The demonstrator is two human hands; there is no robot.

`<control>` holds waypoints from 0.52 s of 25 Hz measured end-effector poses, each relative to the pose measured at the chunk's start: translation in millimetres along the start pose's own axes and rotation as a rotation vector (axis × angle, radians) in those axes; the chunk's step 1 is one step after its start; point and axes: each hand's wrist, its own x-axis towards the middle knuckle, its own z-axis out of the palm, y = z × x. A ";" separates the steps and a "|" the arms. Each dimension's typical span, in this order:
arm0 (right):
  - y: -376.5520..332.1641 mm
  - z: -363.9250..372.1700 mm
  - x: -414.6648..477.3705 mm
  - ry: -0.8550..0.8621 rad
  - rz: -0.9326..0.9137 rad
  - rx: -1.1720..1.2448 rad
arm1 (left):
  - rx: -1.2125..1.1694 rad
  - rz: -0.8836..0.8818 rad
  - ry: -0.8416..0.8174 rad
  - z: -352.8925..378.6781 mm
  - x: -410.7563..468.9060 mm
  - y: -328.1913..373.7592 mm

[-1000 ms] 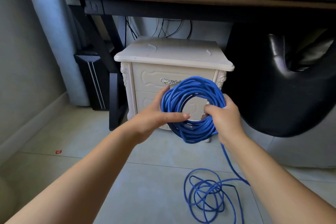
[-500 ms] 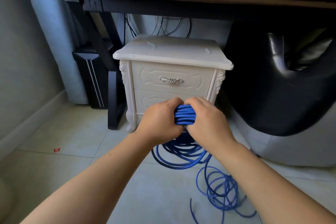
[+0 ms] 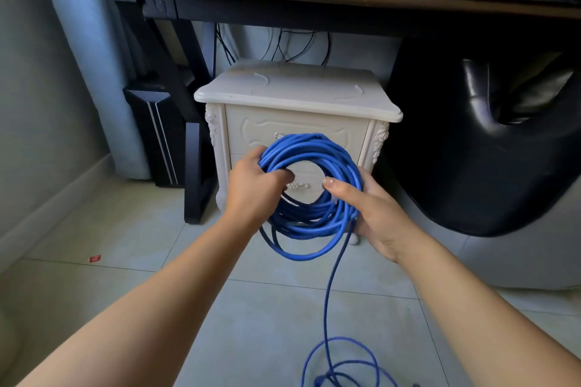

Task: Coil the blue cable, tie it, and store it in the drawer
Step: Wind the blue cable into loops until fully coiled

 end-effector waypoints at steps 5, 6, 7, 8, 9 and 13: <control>5.7 8.1 -0.7 -0.061 -0.025 0.125 | -0.195 -0.099 0.124 2.4 -5.8 8.9; 8.4 11.7 -0.9 -0.065 -0.036 0.144 | -0.239 -0.130 0.147 3.4 -7.1 10.6; 10.9 16.3 -1.1 -0.062 -0.044 0.168 | -0.293 -0.168 0.166 4.2 -7.7 12.0; 13.0 20.8 -0.7 -0.047 -0.052 0.205 | -0.357 -0.211 0.176 5.1 -8.1 12.7; 14.8 24.5 0.7 -0.018 -0.059 0.257 | -0.420 -0.254 0.171 6.3 -8.4 13.1; 11.1 23.8 9.8 0.172 -0.043 0.412 | -0.560 -0.366 -0.002 13.7 -11.4 9.8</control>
